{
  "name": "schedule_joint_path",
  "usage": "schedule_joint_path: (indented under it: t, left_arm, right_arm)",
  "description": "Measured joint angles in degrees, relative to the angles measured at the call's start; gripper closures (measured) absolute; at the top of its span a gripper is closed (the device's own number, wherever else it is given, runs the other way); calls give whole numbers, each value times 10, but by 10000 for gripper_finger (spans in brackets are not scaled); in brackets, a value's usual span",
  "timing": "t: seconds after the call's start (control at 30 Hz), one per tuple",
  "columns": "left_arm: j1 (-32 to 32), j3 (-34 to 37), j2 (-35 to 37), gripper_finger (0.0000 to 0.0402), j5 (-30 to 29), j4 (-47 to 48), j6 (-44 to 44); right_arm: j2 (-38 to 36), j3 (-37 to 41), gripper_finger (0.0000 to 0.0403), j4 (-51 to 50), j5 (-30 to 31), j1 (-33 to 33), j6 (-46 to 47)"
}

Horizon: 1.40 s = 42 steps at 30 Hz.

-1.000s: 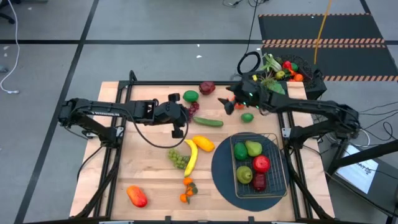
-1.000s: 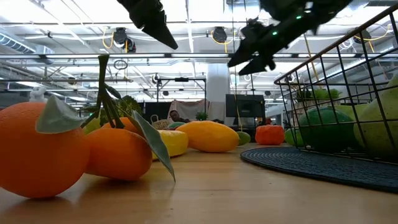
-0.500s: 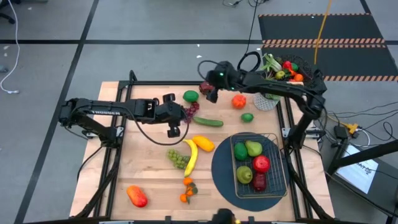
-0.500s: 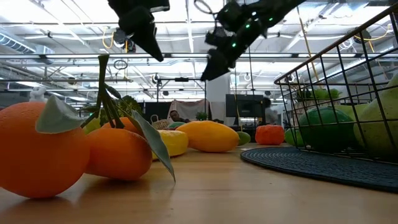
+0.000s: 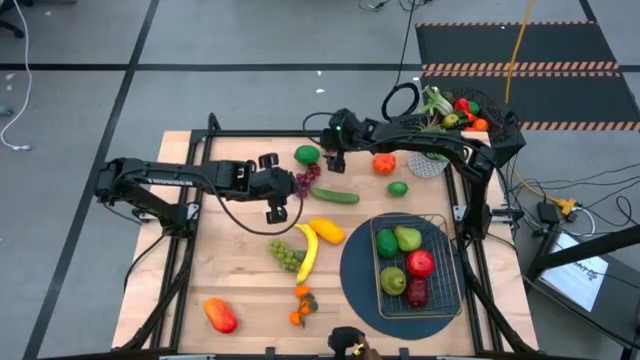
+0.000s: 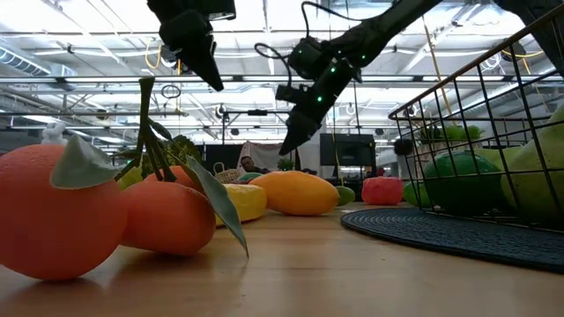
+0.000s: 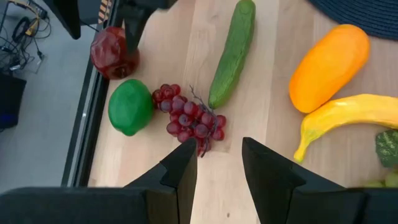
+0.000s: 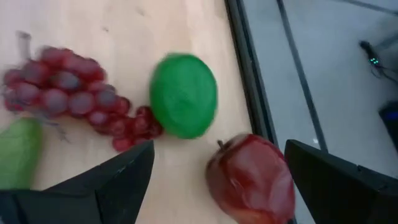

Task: Build produce basket
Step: Put the dark red apple into the wire basket

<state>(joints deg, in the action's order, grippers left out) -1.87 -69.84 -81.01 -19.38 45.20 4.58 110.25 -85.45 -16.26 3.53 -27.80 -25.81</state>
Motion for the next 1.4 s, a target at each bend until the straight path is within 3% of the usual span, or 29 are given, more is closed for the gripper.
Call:
schedule_joint_path:
  t: [0.07,0.5,0.87,1.17,1.4]
  left_arm:
    - [1,0,0,273,0,-2,0]
    - [1,0,0,273,0,-17,5]
    - [1,0,0,273,0,-20,7]
    - [5,0,0,273,0,-17,4]
    - [17,0,0,273,0,-17,9]
  right_arm:
    - [11,0,46,21,25,0,10]
    - [31,0,46,67,20,-55,183]
    - [39,0,67,83,-75,-68,191]
    - [58,0,83,42,-83,-67,209]
    - [48,1,83,-34,-115,-62,282]
